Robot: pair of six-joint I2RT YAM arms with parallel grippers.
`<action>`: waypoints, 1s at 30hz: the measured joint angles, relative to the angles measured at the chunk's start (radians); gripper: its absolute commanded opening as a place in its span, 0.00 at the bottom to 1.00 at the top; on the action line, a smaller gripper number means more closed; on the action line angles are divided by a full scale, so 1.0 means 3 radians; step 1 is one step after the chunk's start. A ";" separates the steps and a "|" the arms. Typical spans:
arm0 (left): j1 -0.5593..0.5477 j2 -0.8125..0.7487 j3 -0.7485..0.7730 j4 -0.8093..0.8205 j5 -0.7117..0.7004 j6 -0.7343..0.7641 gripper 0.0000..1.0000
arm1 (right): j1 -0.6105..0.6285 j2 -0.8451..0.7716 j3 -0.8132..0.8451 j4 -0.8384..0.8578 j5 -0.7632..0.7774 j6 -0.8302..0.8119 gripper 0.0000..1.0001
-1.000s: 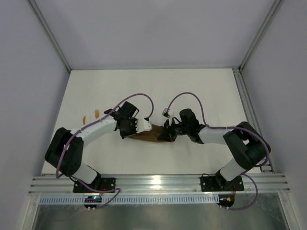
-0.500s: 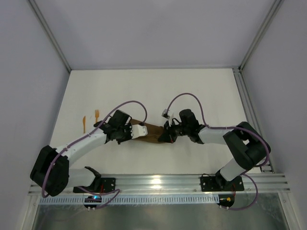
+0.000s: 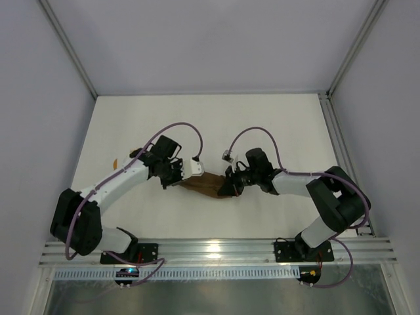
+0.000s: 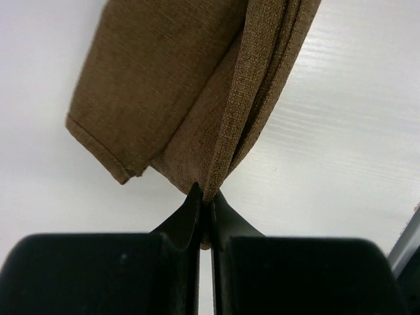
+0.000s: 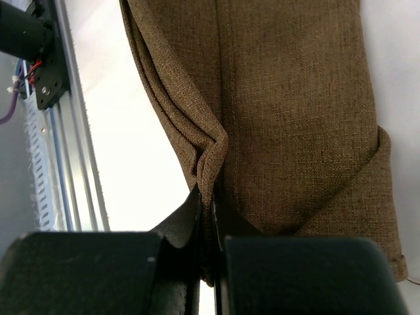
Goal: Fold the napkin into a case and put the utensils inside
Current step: Fold the 2/3-rectangle-folded napkin at the center of the board.
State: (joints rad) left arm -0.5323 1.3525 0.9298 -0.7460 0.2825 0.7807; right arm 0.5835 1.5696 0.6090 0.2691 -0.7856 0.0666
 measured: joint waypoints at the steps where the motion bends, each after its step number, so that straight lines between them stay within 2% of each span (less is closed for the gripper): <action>1: 0.0050 0.0126 0.0086 -0.0004 0.0038 0.0037 0.00 | -0.0042 0.0028 0.0017 0.0015 -0.0011 0.0005 0.03; 6: 0.0247 0.1055 0.0778 -0.0312 0.0309 0.0219 0.00 | -0.0183 0.0234 0.0048 0.0116 -0.0067 0.0051 0.03; 9: 0.0299 0.1490 0.1088 -0.0505 0.0385 0.0281 0.04 | -0.0192 0.0268 0.0048 0.0123 -0.0066 0.0065 0.03; 10: 0.0308 0.1554 0.1110 -0.0533 0.0389 0.0295 0.08 | -0.0192 0.0264 0.0048 0.0130 -0.0065 0.0064 0.03; 14: 0.0318 0.1548 0.1040 -0.0570 0.0393 0.0300 0.34 | -0.0192 0.0264 0.0048 0.0123 -0.0064 0.0062 0.03; 16: 0.0320 0.1490 0.0965 -0.0556 0.0379 0.0290 0.39 | -0.0192 0.0264 0.0048 0.0120 -0.0064 0.0062 0.03; 17: 0.0320 0.1448 0.0919 -0.0547 0.0369 0.0286 0.48 | -0.0192 0.0264 0.0048 0.0120 -0.0065 0.0062 0.03; 21: 0.0320 0.1254 0.0762 -0.0523 0.0331 0.0281 0.66 | -0.0192 0.0252 0.0048 0.0095 -0.0065 0.0061 0.03; 27: 0.0332 0.0904 0.0725 -0.0646 0.0432 0.0291 0.64 | -0.0192 0.0243 0.0048 0.0005 -0.0065 0.0020 0.03; 30: 0.0393 0.0797 0.0877 -0.0568 0.0495 0.0074 0.50 | -0.0192 0.0243 0.0048 -0.0031 -0.0065 -0.0014 0.03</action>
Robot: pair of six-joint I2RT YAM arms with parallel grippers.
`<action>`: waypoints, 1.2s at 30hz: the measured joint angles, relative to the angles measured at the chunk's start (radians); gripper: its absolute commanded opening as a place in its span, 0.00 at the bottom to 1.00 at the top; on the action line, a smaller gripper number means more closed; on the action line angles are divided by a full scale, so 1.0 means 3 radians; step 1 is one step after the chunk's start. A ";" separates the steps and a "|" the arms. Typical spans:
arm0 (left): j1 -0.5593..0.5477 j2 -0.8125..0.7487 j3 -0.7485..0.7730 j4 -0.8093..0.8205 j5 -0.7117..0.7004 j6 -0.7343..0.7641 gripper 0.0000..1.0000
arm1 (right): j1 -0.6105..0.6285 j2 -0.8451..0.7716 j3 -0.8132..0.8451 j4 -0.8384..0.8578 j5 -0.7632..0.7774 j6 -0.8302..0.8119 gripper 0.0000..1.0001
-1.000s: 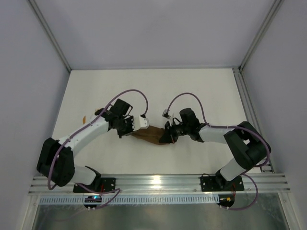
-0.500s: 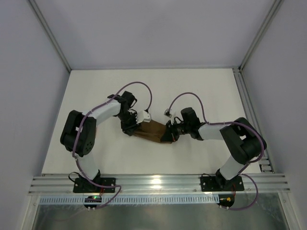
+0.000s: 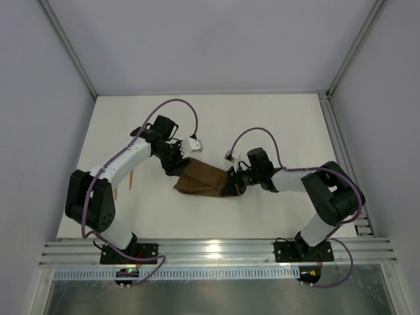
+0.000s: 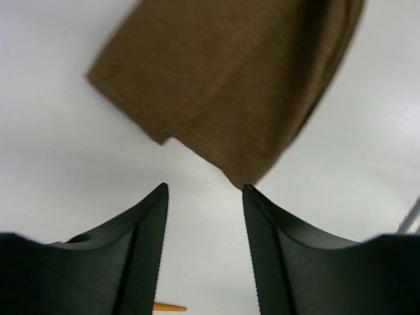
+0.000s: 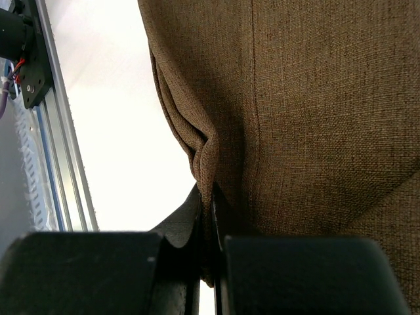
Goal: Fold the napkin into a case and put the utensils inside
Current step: Fold the 2/3-rectangle-folded napkin at the center of the board.
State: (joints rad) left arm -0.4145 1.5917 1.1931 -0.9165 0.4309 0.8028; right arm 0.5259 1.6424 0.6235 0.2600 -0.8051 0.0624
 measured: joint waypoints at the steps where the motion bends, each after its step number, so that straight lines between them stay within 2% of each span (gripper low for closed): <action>1: 0.0019 -0.0004 0.0056 0.0092 -0.0039 -0.0127 0.40 | 0.0000 0.0000 0.0000 -0.0009 0.0000 -0.0011 0.03; 4: 0.0069 0.0177 0.0278 0.0538 -0.0205 -0.0595 0.30 | 0.0000 -0.0020 0.0000 -0.0034 0.0001 -0.0033 0.03; 8: 0.0079 0.0772 0.0577 0.0989 -0.0338 -0.1078 0.32 | 0.0000 -0.0086 0.0000 -0.0057 0.0014 -0.0081 0.03; 11: 0.0079 0.1083 0.0547 0.1198 -0.0393 -0.1375 0.35 | 0.0000 -0.0109 0.0000 -0.0078 0.0017 -0.0112 0.03; 16: 0.0081 0.1119 0.0469 0.1336 -0.0364 -0.1728 0.40 | 0.0001 -0.0117 0.0000 -0.0106 0.0019 -0.0132 0.03; 24: 0.0081 0.1099 0.0378 0.1358 -0.0317 -0.1958 0.37 | 0.0000 -0.0160 0.0000 -0.0148 0.0020 -0.0141 0.03; 27: 0.0081 0.1099 0.0278 0.1343 -0.0342 -0.1972 0.25 | 0.0000 -0.0163 0.0001 -0.0165 0.0020 -0.0142 0.03; 28: 0.0081 0.1099 0.0256 0.1347 -0.0340 -0.1971 0.12 | 0.0000 -0.0167 0.0004 -0.0179 0.0020 -0.0142 0.03; 29: 0.0081 0.1097 0.0247 0.1347 -0.0337 -0.1986 0.04 | 0.0000 -0.0175 0.0009 -0.0198 0.0013 -0.0142 0.03; 30: 0.0081 0.1097 0.0244 0.1349 -0.0326 -0.1984 0.00 | 0.0000 -0.0187 0.0011 -0.0202 0.0003 -0.0142 0.03; 36: 0.0081 0.1025 0.0126 0.1425 -0.0267 -0.1878 0.00 | -0.0027 -0.0305 0.0046 0.0018 -0.0160 0.0083 0.03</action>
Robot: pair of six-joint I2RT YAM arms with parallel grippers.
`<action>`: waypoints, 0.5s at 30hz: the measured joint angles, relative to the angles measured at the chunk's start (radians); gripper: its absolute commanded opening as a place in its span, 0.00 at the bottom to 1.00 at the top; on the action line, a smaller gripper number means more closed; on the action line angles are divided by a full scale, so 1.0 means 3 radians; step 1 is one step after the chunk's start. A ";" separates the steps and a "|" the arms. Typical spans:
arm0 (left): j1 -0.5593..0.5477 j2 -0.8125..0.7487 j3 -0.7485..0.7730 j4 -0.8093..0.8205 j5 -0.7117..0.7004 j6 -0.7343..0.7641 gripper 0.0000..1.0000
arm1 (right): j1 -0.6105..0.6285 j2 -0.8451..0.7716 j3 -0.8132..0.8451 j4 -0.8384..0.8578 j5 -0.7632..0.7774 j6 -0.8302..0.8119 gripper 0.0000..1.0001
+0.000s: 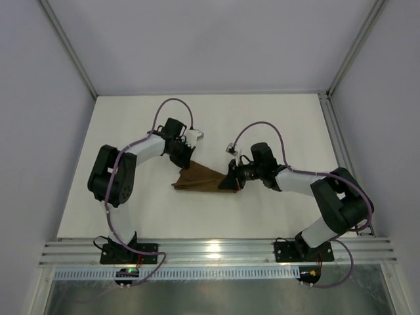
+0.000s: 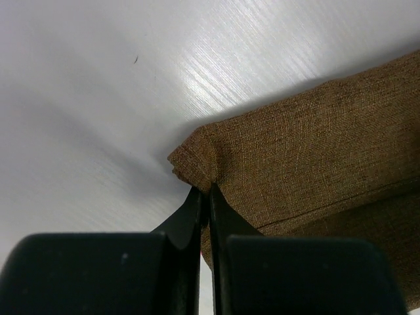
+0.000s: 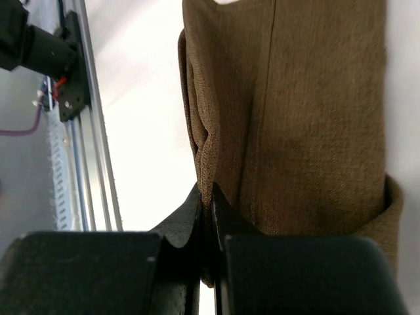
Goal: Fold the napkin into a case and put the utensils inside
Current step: Fold the 2/3-rectangle-folded napkin at the center of the board.
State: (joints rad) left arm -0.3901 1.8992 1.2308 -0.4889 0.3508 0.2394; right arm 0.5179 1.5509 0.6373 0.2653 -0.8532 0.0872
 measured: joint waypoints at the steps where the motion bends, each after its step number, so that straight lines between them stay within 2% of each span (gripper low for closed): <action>1: 0.0000 -0.0018 -0.0022 0.0008 0.0004 0.0023 0.00 | -0.0015 0.0004 0.0011 0.0056 -0.0020 0.0071 0.03; 10: 0.0000 -0.0196 -0.0259 0.0064 0.0008 0.0201 0.00 | -0.0456 0.0463 0.0024 0.0828 -0.0055 0.0886 0.03; 15: 0.0000 -0.0203 -0.0278 0.0083 0.0020 0.0258 0.00 | -0.0561 0.0748 -0.0078 0.1273 -0.0020 0.1270 0.03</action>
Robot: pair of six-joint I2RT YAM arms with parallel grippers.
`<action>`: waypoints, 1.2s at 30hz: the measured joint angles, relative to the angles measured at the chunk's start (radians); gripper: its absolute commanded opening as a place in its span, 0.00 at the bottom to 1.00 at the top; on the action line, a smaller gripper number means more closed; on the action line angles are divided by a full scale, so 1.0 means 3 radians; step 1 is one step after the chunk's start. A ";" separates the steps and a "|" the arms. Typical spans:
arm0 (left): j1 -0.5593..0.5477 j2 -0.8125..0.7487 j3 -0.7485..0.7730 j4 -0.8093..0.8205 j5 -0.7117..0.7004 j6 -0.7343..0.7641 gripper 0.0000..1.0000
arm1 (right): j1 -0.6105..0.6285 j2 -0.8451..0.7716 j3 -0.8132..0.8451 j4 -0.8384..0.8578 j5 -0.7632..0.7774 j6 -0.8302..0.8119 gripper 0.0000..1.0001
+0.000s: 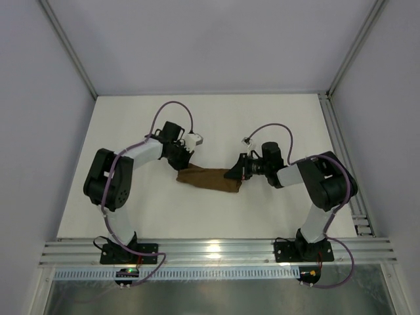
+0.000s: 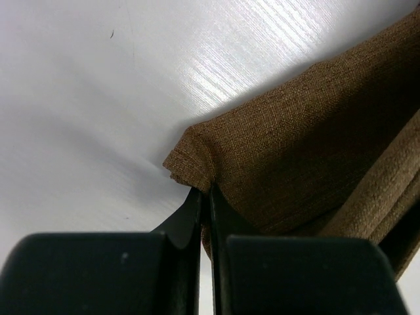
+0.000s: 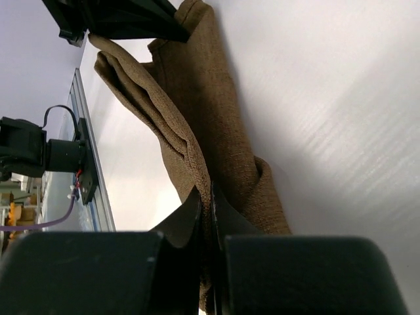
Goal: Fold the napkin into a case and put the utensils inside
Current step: Fold the 2/3-rectangle-folded napkin at the center of the board.
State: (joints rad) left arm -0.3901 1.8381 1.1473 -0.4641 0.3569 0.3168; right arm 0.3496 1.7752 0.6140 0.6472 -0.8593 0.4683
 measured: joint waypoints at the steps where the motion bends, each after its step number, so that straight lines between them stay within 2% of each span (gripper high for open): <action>1: 0.0000 -0.0004 -0.0005 0.0004 0.0001 0.0010 0.00 | -0.0014 0.0022 -0.0028 0.0046 0.0006 0.0042 0.03; 13: 0.0000 -0.0051 -0.0062 0.0034 0.0043 0.0043 0.00 | -0.0160 0.0081 -0.0195 0.0201 0.0212 0.0132 0.03; 18: 0.0004 -0.0150 -0.0112 -0.0011 0.0022 -0.0019 0.13 | -0.0160 0.0114 -0.0191 0.0159 0.0217 0.0067 0.03; 25: 0.0144 -0.0668 -0.0140 0.0042 -0.0137 -0.0244 0.17 | -0.0160 0.0120 -0.0112 -0.0090 0.0224 -0.0159 0.03; 28: 0.0320 -0.0961 -0.0126 0.0130 -0.0086 -0.0338 0.24 | -0.0155 0.0120 -0.0060 -0.0202 0.0221 -0.0252 0.03; 31: 0.0420 -0.1141 -0.0017 0.0117 0.0121 -0.0334 0.42 | -0.0123 0.0114 0.0006 -0.0347 0.0226 -0.0364 0.03; 32: 0.0425 -0.1195 0.0039 0.0106 0.0206 -0.0322 0.88 | -0.0117 0.0107 0.0022 -0.0388 0.0231 -0.0398 0.03; 33: 0.0421 -0.1256 0.0095 0.0107 0.0282 -0.0259 0.99 | -0.0102 0.0090 0.0042 -0.0450 0.0247 -0.0441 0.03; 36: 0.0407 -0.1534 0.0211 0.0106 0.0425 -0.0095 0.99 | -0.0050 0.0046 0.0113 -0.0643 0.0314 -0.0596 0.03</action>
State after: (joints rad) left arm -0.2680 1.3781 1.2106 -0.4324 0.4843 0.2882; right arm 0.3347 1.7889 0.6479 0.4541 -0.7650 0.2893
